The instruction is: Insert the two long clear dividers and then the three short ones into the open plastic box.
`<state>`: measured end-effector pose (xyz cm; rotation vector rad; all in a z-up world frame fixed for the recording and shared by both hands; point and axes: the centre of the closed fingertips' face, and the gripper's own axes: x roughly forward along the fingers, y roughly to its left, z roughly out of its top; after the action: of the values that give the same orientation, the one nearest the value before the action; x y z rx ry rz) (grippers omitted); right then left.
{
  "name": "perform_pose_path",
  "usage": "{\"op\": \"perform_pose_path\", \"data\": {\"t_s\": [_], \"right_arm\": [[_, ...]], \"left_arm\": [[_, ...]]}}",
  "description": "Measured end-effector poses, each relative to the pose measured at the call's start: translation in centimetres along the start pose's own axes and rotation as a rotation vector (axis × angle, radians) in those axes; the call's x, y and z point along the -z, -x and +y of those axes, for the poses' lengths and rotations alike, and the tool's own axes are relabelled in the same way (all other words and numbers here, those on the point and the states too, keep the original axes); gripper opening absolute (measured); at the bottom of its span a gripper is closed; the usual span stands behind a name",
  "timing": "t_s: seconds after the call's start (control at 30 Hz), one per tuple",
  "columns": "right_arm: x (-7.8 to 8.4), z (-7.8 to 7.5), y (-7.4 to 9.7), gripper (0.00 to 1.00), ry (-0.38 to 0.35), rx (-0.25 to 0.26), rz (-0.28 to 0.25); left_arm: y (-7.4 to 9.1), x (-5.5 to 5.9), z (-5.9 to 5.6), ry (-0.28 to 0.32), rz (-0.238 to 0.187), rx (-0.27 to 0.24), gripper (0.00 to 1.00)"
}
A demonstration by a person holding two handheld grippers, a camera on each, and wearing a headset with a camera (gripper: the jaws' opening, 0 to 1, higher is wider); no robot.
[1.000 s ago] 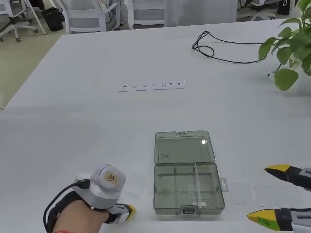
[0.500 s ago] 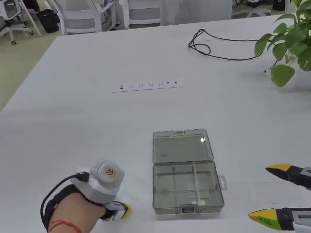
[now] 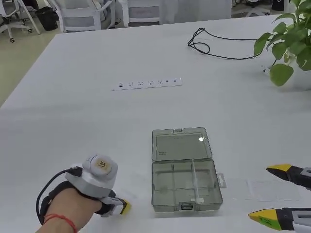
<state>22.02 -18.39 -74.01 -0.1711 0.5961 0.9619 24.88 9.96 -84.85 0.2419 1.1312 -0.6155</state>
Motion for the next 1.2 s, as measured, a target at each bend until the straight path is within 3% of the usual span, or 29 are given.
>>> {"op": "perform_pose_path", "data": {"t_s": [0.3,0.63,0.87,1.2], "right_arm": [[-0.3,0.1,0.1,0.77,0.007,0.001,0.013],[-1.8,0.7,-0.1,0.76,-0.013,0.001,0.005],[-3.8,1.6,-0.5,0.75,-0.009,-0.007,-0.012],[-7.8,3.1,-1.6,0.70,-0.083,-0.019,-0.058]], "left_arm": [[0.7,0.2,-0.4,0.097,-0.073,0.036,0.30],[2.5,-0.8,-0.9,0.179,-0.186,0.065,0.30],[4.2,-2.5,-1.9,0.217,-0.284,0.096,0.30],[7.0,-6.2,-4.5,0.241,-0.440,0.179,0.30]]}}
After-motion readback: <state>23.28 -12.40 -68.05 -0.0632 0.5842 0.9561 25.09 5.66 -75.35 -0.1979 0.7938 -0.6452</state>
